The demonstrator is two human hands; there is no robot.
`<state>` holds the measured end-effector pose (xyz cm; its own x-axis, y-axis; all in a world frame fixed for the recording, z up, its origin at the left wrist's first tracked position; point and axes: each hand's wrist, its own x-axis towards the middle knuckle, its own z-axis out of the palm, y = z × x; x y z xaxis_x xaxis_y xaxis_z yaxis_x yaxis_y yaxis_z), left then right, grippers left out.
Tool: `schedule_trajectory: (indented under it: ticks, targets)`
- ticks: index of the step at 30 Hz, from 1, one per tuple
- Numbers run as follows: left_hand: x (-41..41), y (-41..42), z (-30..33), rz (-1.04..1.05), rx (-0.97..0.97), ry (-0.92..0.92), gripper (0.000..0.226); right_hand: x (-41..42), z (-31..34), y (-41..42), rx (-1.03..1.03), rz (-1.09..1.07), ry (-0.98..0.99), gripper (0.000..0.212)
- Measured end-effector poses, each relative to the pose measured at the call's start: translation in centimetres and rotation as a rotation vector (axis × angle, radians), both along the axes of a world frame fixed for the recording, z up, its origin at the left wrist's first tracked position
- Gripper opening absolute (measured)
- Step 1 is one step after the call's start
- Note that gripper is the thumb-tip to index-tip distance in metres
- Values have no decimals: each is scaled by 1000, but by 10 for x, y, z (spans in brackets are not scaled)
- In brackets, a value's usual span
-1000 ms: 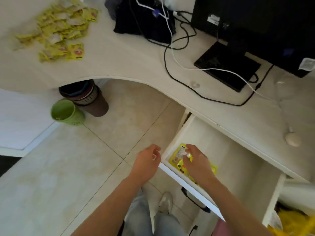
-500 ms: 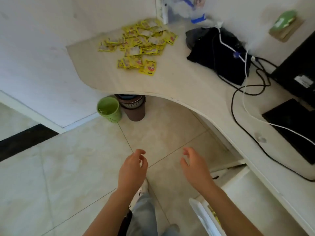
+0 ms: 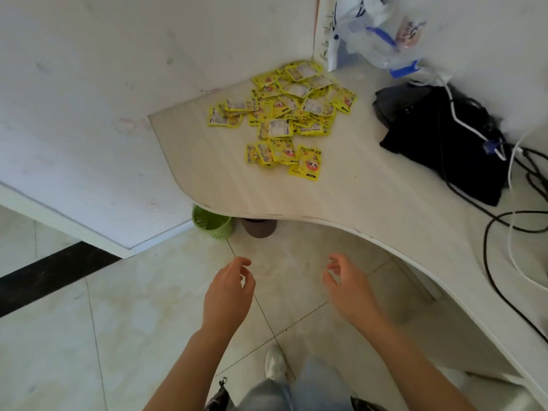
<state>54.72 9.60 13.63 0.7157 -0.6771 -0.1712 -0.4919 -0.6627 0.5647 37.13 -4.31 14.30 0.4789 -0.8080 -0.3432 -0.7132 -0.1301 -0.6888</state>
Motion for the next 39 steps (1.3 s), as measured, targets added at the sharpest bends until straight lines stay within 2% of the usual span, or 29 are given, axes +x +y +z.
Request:
schedule_trajectory:
  ticks: [8, 17, 24, 31, 36, 39]
  targets:
    - [60, -70, -5, 12, 15, 64, 20, 70, 2, -77, 6, -9, -9, 36]
    - [98, -185, -11, -7, 87, 156, 19, 139, -4, -184, 71, 7, 44, 36]
    - [151, -260, -18, 0, 148, 57, 22, 198, -15, -262, 53, 110, 177, 34]
    - [186, -304, -24, -51, 199, -97, 26, 257, -32, -287, -21, 230, 373, 50]
    - [202, -322, -26, -131, 287, -67, 52, 278, -38, -282, -98, 238, 468, 55]
    - [210, -327, -28, -169, 332, -71, 52, 284, -41, -281, -93, 236, 477, 58]
